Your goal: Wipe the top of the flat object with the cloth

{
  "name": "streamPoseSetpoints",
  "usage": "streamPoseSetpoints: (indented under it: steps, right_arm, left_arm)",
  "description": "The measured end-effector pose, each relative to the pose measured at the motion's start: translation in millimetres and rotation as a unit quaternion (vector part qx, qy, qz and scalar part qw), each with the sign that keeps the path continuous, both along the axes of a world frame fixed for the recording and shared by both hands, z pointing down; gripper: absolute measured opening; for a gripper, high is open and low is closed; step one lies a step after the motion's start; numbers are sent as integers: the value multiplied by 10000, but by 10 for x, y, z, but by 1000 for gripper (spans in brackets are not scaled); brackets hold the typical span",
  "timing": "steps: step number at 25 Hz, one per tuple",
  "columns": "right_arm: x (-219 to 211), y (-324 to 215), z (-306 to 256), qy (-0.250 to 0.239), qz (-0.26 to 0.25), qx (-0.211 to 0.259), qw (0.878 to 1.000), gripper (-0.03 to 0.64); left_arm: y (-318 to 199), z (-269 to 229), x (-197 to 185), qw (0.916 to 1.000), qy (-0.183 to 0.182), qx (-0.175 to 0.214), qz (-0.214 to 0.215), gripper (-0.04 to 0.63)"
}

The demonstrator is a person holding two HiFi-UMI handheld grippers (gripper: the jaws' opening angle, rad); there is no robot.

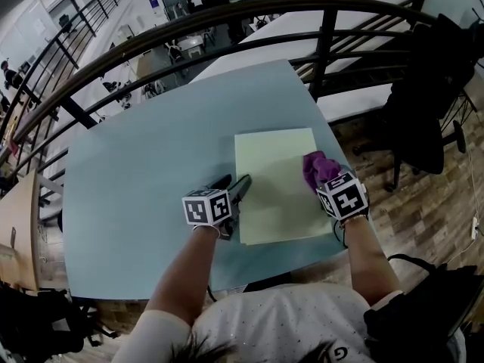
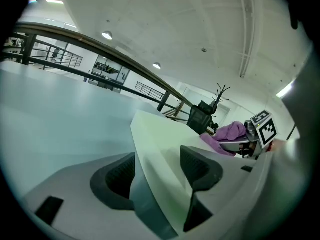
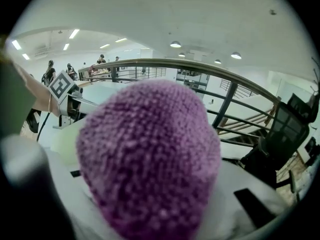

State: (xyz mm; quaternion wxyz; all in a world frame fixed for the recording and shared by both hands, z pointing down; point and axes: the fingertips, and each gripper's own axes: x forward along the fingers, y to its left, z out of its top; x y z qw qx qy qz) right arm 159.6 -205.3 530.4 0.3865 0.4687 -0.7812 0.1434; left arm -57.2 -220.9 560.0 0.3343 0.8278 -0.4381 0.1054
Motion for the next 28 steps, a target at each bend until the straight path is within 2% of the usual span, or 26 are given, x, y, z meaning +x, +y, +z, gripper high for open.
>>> streamPoseSetpoints:
  steps: [1, 3, 5, 7, 9, 11, 14, 17, 22, 28]
  right_arm:
    - [4, -22, -41, 179, -8, 108, 9998, 35]
    - [-174, -34, -190, 344, -377, 443, 9977, 34]
    - [-597, 79, -346, -287, -951, 567, 9934, 34]
    - [-1107, 284, -439, -1149, -1486, 313, 9817, 34]
    - [-1570, 505, -422, -1452, -2066, -90, 9676, 34]
    - [-1908, 709, -316, -1215, -2684, -322, 9551, 34]
    - [-2135, 908, -78, -476, -3342, -453, 9402, 34]
    - [-2094, 864, 72, -14, -3273, -438, 9439, 34]
    - [-1675, 568, 111, 204, -2506, -262, 9675, 34]
    - [-1127, 407, 94, 166, -1748, -160, 9843, 34]
  left_arm:
    - [-5, -3, -10, 10000, -4, 10, -7, 279]
    - [-14, -4, -25, 10000, -11, 32, -22, 279]
    - [-6, 1, -23, 10000, 11, 2, -11, 279]
    - [-1, 3, -21, 10000, 58, -63, 27, 279]
    - [-10, 1, -24, 9999, 79, -86, 41, 279]
    - [-13, -2, -18, 10000, 71, -67, 17, 279]
    - [6, 4, 3, 10000, 76, -62, 16, 279]
    - [11, -9, 7, 10000, 44, -8, 6, 279]
    - [-31, -7, -2, 10000, -17, 92, -17, 279]
    - [-21, 4, -42, 10000, -60, 57, -20, 279]
